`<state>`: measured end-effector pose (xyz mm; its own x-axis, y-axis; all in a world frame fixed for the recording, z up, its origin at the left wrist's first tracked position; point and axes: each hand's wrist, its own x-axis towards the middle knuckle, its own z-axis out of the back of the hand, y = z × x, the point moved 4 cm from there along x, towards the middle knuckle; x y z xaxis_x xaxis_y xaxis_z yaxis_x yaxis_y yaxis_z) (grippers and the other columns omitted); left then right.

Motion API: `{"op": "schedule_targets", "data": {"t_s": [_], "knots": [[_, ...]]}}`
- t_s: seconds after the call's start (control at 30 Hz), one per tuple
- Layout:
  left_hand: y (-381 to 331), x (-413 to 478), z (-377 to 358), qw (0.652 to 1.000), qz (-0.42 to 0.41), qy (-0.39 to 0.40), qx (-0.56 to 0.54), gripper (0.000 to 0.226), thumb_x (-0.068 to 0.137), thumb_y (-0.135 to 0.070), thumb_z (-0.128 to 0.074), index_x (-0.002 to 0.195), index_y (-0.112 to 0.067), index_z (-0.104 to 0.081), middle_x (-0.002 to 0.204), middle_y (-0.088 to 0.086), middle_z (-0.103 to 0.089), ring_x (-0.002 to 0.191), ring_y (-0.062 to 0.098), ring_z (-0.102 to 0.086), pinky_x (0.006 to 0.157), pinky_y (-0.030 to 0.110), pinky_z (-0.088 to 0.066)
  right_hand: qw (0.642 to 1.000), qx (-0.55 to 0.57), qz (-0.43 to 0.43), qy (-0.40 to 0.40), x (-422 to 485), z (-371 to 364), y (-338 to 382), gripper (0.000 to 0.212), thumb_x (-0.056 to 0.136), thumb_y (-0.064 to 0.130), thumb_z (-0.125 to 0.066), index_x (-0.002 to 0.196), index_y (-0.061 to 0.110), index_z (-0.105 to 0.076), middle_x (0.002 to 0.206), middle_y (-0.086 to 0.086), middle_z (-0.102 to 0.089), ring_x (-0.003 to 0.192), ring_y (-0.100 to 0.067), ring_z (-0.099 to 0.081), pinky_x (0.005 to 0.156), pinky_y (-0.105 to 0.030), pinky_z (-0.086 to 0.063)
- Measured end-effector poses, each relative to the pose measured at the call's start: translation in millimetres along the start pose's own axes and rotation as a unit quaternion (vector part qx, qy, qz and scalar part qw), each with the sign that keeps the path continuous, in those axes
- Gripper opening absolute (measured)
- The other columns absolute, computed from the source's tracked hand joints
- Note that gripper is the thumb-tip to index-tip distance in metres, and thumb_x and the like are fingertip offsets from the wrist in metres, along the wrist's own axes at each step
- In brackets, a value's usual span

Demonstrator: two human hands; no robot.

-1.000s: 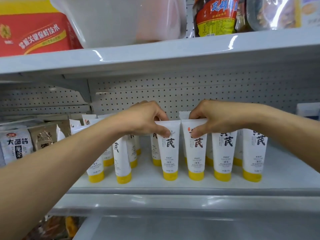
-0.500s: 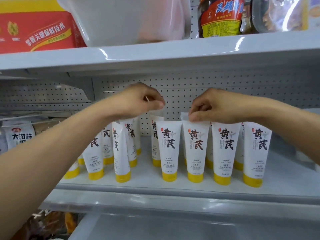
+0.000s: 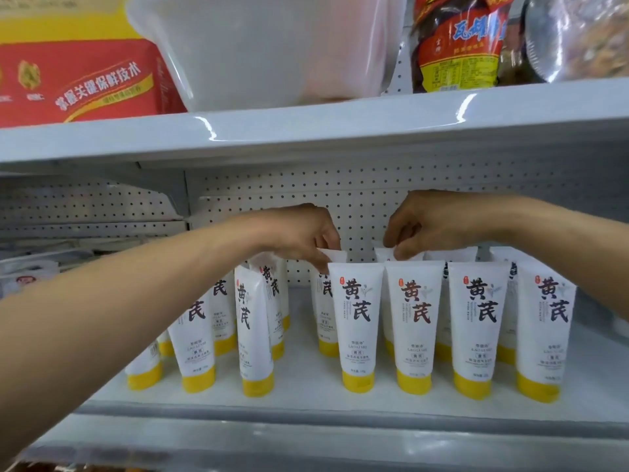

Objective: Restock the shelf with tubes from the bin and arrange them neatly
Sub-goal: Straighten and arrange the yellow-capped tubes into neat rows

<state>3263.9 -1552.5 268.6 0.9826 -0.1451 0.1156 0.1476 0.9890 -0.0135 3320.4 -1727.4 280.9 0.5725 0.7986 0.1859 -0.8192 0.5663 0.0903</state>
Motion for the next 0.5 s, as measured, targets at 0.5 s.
{"op": "schedule_targets", "data": {"t_s": [0.5], "knots": [[-14.6, 26.3, -5.4, 0.998, -0.035, -0.036, -0.041, 0.026, 0.084, -0.029, -0.074, 0.105, -0.015, -0.074, 0.096, -0.003, -0.075, 0.086, 0.009, -0.069, 0.081, 0.031, -0.059, 0.999, 0.045, 0.010, 0.024, 11.6, -13.6, -6.6, 0.005, 0.085, 0.024, -0.072, 0.085, 0.026, -0.076, 0.080, 0.015, -0.075, 0.073, -0.001, -0.069, 0.075, -0.022, -0.055]]}}
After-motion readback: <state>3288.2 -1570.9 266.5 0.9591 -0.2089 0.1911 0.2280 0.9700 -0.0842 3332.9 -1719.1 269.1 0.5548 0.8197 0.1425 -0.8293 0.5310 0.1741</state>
